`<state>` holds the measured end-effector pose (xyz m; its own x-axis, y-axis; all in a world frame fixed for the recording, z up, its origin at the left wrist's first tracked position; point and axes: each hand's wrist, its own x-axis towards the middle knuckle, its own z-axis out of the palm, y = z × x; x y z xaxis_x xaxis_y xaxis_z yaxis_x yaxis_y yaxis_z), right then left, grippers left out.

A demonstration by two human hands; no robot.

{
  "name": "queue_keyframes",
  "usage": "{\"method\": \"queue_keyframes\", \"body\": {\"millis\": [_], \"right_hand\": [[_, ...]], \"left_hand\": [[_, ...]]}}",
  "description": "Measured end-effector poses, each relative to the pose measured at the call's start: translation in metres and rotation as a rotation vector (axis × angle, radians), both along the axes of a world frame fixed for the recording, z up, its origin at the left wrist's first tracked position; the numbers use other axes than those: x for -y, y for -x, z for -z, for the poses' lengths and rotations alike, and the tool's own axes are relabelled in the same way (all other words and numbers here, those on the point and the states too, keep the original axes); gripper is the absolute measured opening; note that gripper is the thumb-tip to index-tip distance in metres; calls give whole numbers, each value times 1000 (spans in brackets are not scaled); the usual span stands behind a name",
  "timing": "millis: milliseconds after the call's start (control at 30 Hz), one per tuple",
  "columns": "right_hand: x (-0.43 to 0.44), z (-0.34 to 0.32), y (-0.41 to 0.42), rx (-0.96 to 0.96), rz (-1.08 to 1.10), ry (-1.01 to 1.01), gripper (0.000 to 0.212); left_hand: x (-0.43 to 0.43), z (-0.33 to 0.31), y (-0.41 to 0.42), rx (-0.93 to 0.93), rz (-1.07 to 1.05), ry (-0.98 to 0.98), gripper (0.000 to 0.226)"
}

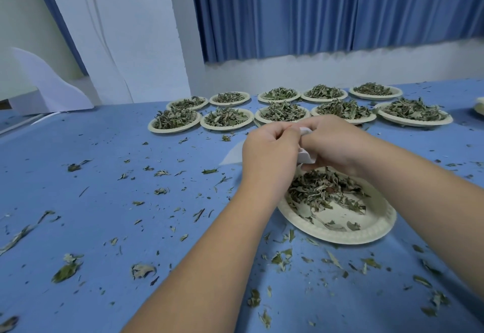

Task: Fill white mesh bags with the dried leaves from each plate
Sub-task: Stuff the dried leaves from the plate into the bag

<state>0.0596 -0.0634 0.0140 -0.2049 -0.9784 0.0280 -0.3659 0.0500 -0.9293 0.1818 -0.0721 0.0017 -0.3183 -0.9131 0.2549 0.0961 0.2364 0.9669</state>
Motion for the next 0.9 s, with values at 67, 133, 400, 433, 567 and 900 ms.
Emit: {"method": "queue_keyframes", "body": {"millis": [67,133,400,433,567,900], "right_hand": [[6,-1,-7,-101,47,-12,30],[10,-1,-11,-177,68,-30,29],[2,-5,6,394,-124,-145,12],[1,-5,9,459,-145,-154,14],[1,-1,6,456,-172,-126,28],[23,2,-12,82,113,-63,29]], "left_hand": [[0,0,0,-18,9,-2,18],[2,1,0,-21,-8,-5,17],[10,3,-3,-8,-120,39,29],[9,3,-2,-7,-129,44,30],[7,4,1,-18,-96,21,37],[4,1,1,-64,-34,-50,19]]}}
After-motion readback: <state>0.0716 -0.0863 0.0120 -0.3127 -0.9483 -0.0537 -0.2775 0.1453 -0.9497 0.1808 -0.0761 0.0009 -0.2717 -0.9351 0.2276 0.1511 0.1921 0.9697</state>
